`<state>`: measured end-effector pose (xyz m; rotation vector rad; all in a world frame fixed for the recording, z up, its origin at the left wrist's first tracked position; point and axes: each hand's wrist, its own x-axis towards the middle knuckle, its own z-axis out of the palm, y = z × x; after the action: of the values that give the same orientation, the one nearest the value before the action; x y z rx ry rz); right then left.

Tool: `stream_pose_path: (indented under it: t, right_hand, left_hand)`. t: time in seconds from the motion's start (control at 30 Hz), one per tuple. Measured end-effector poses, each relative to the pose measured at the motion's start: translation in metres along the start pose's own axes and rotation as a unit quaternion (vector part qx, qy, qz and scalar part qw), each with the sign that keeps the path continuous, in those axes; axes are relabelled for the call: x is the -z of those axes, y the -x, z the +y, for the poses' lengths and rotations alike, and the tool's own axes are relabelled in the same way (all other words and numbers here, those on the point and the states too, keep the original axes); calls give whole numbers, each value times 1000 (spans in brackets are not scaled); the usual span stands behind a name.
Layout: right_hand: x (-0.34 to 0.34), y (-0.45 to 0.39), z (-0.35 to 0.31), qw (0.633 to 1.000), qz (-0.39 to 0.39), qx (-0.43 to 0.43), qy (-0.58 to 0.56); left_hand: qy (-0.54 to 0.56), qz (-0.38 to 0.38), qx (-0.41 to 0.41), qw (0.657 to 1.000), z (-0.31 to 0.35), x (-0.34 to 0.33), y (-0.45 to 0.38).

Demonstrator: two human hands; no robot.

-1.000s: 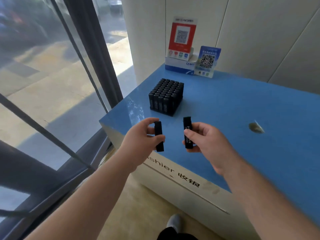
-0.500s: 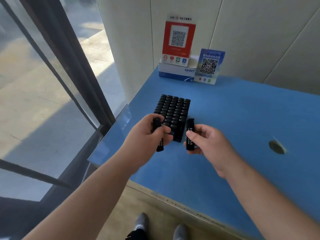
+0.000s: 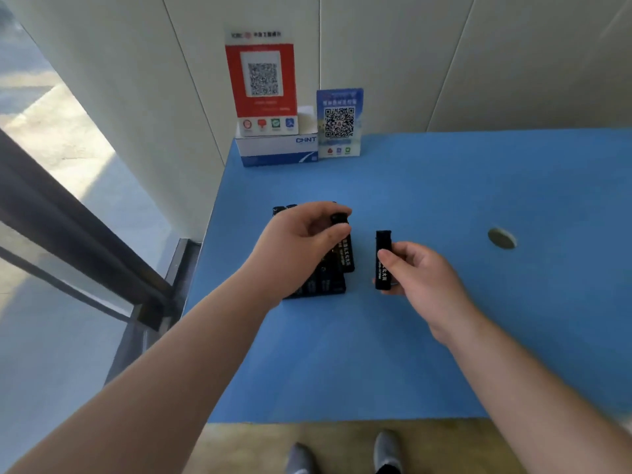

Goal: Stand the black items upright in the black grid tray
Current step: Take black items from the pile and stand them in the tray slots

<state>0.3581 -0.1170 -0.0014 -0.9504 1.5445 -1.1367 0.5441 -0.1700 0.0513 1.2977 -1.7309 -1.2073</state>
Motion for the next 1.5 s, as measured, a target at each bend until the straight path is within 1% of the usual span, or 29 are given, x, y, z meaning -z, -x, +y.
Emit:
stream_pose_path:
  t: [0.17, 0.3, 0.4, 0.53, 0.6, 0.67, 0.8, 0.87, 0.93, 1.0, 1.07, 1.13, 1.2, 1.4, 1.5]
  right_hand:
    - [3, 11, 8, 1000, 18, -1, -23]
    - [2, 13, 13, 1000, 17, -5, -22]
    - [0, 12, 17, 1000, 20, 1, -21]
    - [-1, 11, 20, 999, 26, 28, 10]
    - [-2, 9, 22, 998, 30, 40, 46]
    - [-3, 8, 23, 996, 34, 48, 62]
    - [-5, 7, 21, 995, 38, 73, 58]
    - [-6, 5, 20, 994, 43, 85, 56]
    - [-7, 3, 20, 993, 42, 93, 60]
    - [-9, 1, 20, 992, 38, 97, 69]
    - [-11, -1, 20, 991, 29, 102, 81]
    - [-14, -4, 20, 989, 18, 112, 95]
    - [-17, -5, 20, 985, 7, 124, 119]
    - [-25, -9, 24, 973, 3, 151, 173]
    - [-28, -7, 23, 967, -13, 163, 197]
  left_hand:
    - [-137, -17, -55, 989, -8, -6, -12]
    - [-254, -29, -116, 960, -20, -7, -16]
    - [-315, -35, -137, 939, -26, -7, -17]
    - [-384, -43, -171, 906, -27, -10, -18]
    - [-397, -36, -182, 899, -26, -12, -20]
    - [-408, -30, -183, 894, -25, -13, -19]
    - [-454, -49, -177, 872, -23, -14, -19]
    - [-456, -40, -175, 872, -23, -15, -18]
    - [-445, -26, -169, 879, -25, -15, -16]
    - [-438, -14, -181, 880, -27, -15, -14]
    - [-436, -21, -195, 879, -30, -13, -12]
    - [-415, -37, -196, 887, -30, -8, -11]
    - [-386, -33, -199, 900, -30, -2, -9]
    - [-357, 9, -170, 918, -44, 13, 0]
    - [-346, 25, -159, 924, -47, 15, 6]
